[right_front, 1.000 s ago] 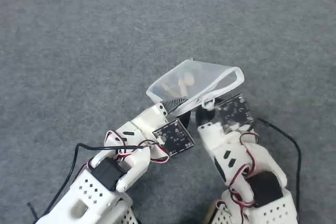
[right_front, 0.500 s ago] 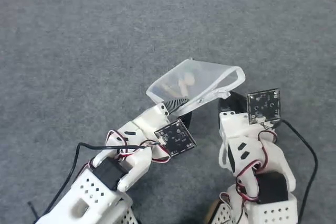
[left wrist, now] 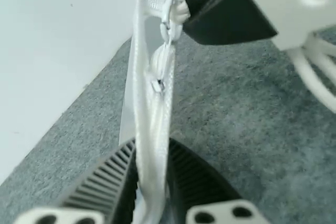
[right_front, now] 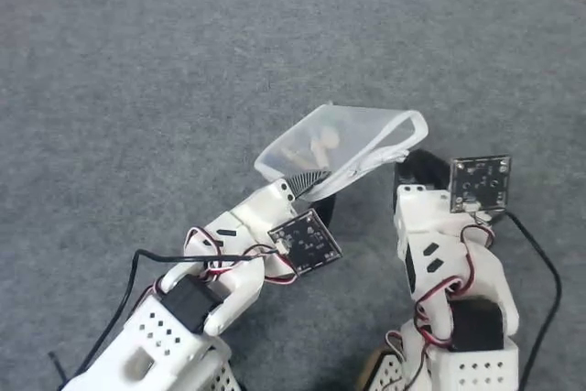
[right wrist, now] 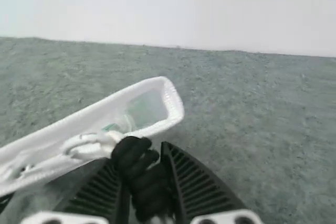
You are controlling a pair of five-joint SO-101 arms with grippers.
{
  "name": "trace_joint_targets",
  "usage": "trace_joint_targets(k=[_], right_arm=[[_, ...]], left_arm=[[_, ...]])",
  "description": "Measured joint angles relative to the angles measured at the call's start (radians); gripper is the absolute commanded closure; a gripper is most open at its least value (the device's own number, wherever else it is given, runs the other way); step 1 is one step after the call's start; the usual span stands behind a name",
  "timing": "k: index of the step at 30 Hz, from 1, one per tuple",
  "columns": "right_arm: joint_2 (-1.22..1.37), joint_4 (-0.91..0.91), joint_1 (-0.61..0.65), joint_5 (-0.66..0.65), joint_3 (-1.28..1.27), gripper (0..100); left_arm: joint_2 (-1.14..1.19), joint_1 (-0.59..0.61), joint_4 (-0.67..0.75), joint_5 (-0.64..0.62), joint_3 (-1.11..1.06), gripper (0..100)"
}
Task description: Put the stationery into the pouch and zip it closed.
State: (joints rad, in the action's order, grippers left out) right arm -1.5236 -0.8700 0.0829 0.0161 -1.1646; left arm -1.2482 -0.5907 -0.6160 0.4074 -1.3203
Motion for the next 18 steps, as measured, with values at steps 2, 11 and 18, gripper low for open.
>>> trace_joint_targets(k=[2,11,18], right_arm=[[0.000,0.011,-0.018,0.018,0.000,99.2],[0.000,0.034,-0.048,0.043,0.000,99.2],[0.074,0.117,-0.048,0.043,0.002,99.2]], left_arm=[[-0.002,0.000,0.000,0.000,0.002,99],[-0.002,-0.002,0.000,0.000,0.002,99],[-0.002,-0.002,0.000,0.000,0.002,99]])
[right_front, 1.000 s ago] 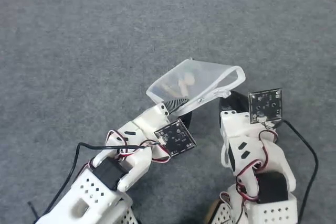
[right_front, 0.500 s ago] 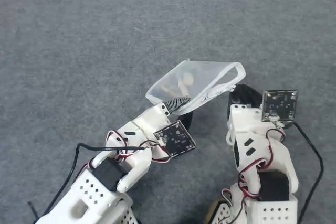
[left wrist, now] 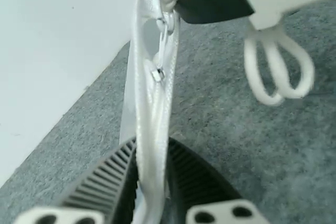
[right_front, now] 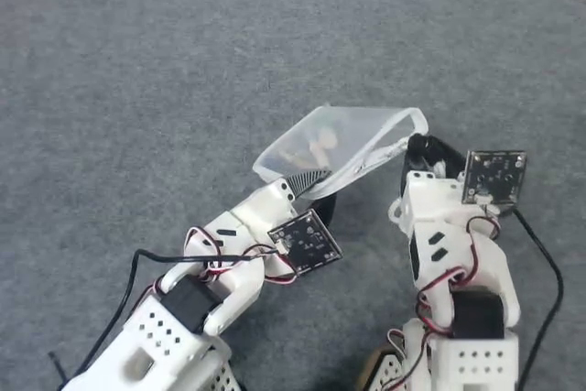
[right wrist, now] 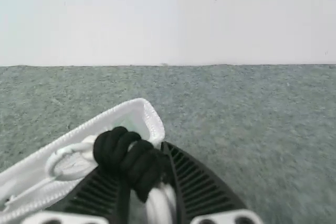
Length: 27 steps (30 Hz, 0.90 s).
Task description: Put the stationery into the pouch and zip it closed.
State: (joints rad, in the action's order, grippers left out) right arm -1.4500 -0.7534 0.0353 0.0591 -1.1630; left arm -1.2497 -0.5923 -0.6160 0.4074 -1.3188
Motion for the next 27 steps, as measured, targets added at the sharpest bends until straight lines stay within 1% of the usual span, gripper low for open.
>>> trace_joint_targets(k=[3,6,8,17,23,27], right_arm=[[0.077,0.046,-0.023,0.000,0.006,99.2],[0.181,0.071,-0.100,0.009,0.043,99.2],[0.215,0.080,-0.117,0.011,0.066,99.2],[0.226,0.083,-0.144,0.011,0.072,99.2],[0.226,0.083,-0.207,0.014,0.072,99.2],[0.224,0.083,-0.227,0.014,0.072,99.2]], left_arm=[[0.000,0.000,0.000,0.000,0.002,99],[-0.002,0.002,-0.002,0.000,-0.002,99],[-0.002,0.002,-0.002,0.000,-0.002,99],[-0.002,0.002,-0.002,0.000,-0.002,99],[-0.002,0.002,-0.002,0.000,-0.002,99],[-0.002,0.002,-0.002,0.000,-0.002,99]])
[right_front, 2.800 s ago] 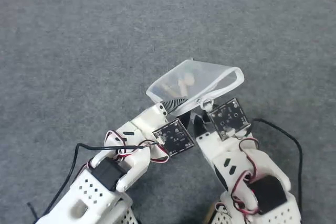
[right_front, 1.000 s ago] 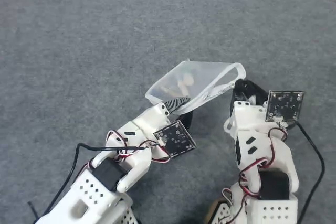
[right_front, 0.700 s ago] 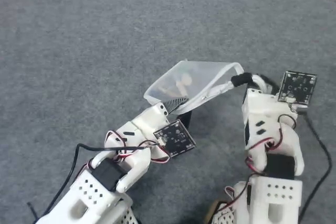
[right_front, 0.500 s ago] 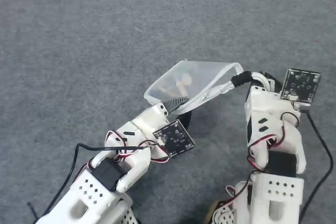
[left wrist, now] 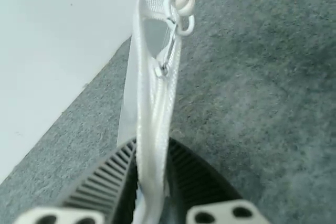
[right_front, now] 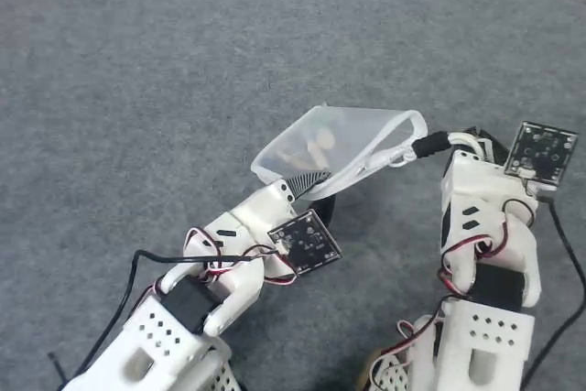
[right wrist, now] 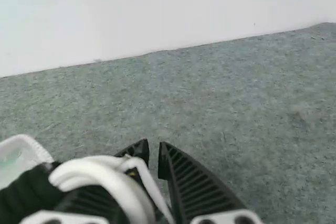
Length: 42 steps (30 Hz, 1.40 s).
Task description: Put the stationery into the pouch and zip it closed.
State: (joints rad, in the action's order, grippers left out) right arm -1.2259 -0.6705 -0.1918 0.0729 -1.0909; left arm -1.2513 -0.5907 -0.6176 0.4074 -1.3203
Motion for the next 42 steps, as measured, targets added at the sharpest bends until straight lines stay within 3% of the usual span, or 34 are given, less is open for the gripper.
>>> trace_joint_targets(k=[20,27,35,42], right_arm=[[0.384,-0.097,-0.032,0.031,0.265,99.2],[0.399,-0.097,-0.037,0.034,0.281,99.2],[0.486,-0.077,-0.129,0.034,0.333,99.2],[0.721,-0.077,-0.198,0.049,0.456,99.2]], left_arm=[[0.000,0.000,0.000,0.000,0.000,99],[0.000,0.000,0.000,0.000,0.000,99],[0.000,0.000,0.000,0.000,0.000,99],[0.011,-0.003,0.000,0.000,0.000,99]])
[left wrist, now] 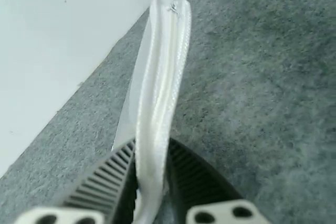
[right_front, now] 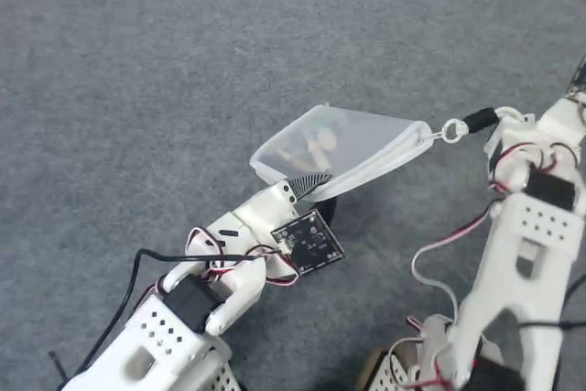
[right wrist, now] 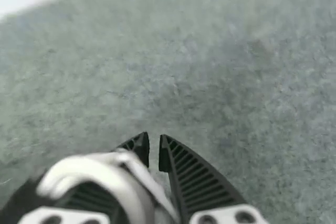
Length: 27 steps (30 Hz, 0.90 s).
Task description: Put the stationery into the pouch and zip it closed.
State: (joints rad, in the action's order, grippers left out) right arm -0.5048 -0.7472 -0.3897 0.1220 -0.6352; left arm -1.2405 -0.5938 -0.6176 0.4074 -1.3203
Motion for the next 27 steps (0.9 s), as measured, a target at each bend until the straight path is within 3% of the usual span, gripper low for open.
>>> trace_joint_targets(k=[5,13,18,27], right_arm=[[0.112,0.002,-0.054,0.008,0.049,99.2],[0.071,-0.071,-0.063,0.008,0.061,98.6],[-0.020,-0.160,-0.006,0.008,0.063,82.9],[-0.038,-0.290,0.106,0.008,0.063,82.8]], left_arm=[[-0.009,0.005,-0.008,0.000,-0.002,99],[-0.009,0.003,-0.008,0.000,-0.003,99],[-0.011,0.005,-0.009,0.000,-0.003,99],[-0.011,0.005,-0.009,0.000,-0.003,99]])
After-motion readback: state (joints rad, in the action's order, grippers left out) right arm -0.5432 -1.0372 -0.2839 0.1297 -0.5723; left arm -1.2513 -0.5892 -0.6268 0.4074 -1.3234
